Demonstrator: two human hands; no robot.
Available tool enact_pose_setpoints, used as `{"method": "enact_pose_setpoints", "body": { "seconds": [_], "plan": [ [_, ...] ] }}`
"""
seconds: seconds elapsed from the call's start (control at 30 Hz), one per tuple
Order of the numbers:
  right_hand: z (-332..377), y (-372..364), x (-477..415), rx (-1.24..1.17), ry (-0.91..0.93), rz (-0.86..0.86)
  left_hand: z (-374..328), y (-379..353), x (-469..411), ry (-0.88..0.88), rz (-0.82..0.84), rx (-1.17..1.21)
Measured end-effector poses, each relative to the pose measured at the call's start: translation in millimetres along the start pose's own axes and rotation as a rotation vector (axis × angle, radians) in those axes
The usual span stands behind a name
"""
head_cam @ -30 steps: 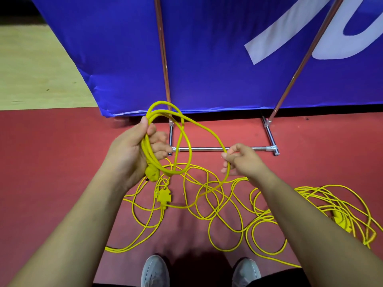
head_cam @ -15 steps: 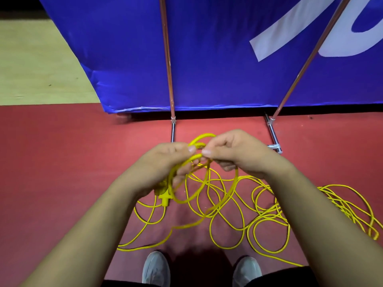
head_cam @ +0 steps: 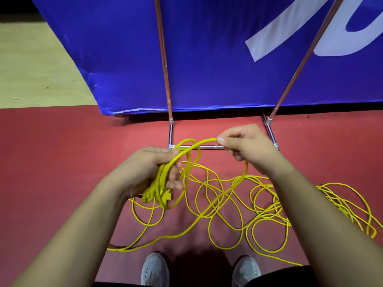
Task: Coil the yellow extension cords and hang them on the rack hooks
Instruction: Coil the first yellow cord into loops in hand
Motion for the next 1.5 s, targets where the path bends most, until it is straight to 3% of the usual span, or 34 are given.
{"method": "enact_pose_setpoints", "body": {
  "seconds": [0.13, 0.23, 0.33, 0.43, 0.57, 0.7, 0.77, 0.93, 1.03, 1.23, 1.33, 1.43, 1.5],
  "plan": [
    [31.6, -50.1, 21.4, 0.346, 0.15, 0.11, 1.5, -11.4, 0.1, 0.014, 0.042, 0.009],
    [39.8, -75.2, 29.7, 0.373, 0.204, 0.169, 1.1, -15.5, 0.1, -0.017, 0.049, 0.0],
    [23.3, -58.5, 22.7, 0.27, 0.1, 0.216, -13.3, -2.0, -2.8, -0.109, -0.041, 0.104],
    [-12.9, -46.4, 14.7, 0.322, -0.021, 0.313, -19.0, 10.5, -4.0, -0.145, -0.107, 0.194],
    [-35.9, -41.4, 7.6, 0.079, -0.139, 0.318, -16.4, 9.1, -3.3, -0.104, -0.099, 0.169],
    [-12.4, -15.9, -1.1, -0.241, -0.077, 0.09, -3.4, 9.2, 2.3, 0.021, -0.073, 0.015],
    [-1.3, -8.4, -0.5, -0.29, -0.044, 0.048, 2.7, 8.1, 5.4, 0.056, -0.063, 0.018],
    [26.6, -39.9, 17.2, 0.064, 0.09, 0.078, 1.6, -4.5, 4.1, 0.037, 0.003, 0.076],
    [35.4, -57.2, 20.5, 0.104, 0.163, 0.097, -1.9, -12.1, 1.3, -0.022, 0.032, 0.073],
    [-14.5, -50.3, 16.0, 0.287, -0.06, 0.352, -19.9, 1.0, -5.3, -0.139, -0.035, 0.318],
    [-21.3, -37.8, 9.8, 0.114, -0.093, 0.287, -16.9, 4.9, -4.9, -0.099, -0.048, 0.302],
    [-5.5, -13.4, 5.2, -0.15, -0.035, 0.132, -11.5, 10.8, -0.5, -0.041, -0.052, 0.096],
    [4.6, -3.2, 5.8, -0.179, 0.009, 0.074, -1.7, 7.0, 4.4, 0.025, -0.006, 0.013]
  ]
}}
Point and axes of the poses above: each hand's wrist, its own x-axis away from the middle knuckle, its own y-axis out of the back of the hand, z = x × y, the point moved 10 cm from there along -x, towards the middle knuckle, and after that the axes turned 11 degrees about -y, right-handed, at the moved point
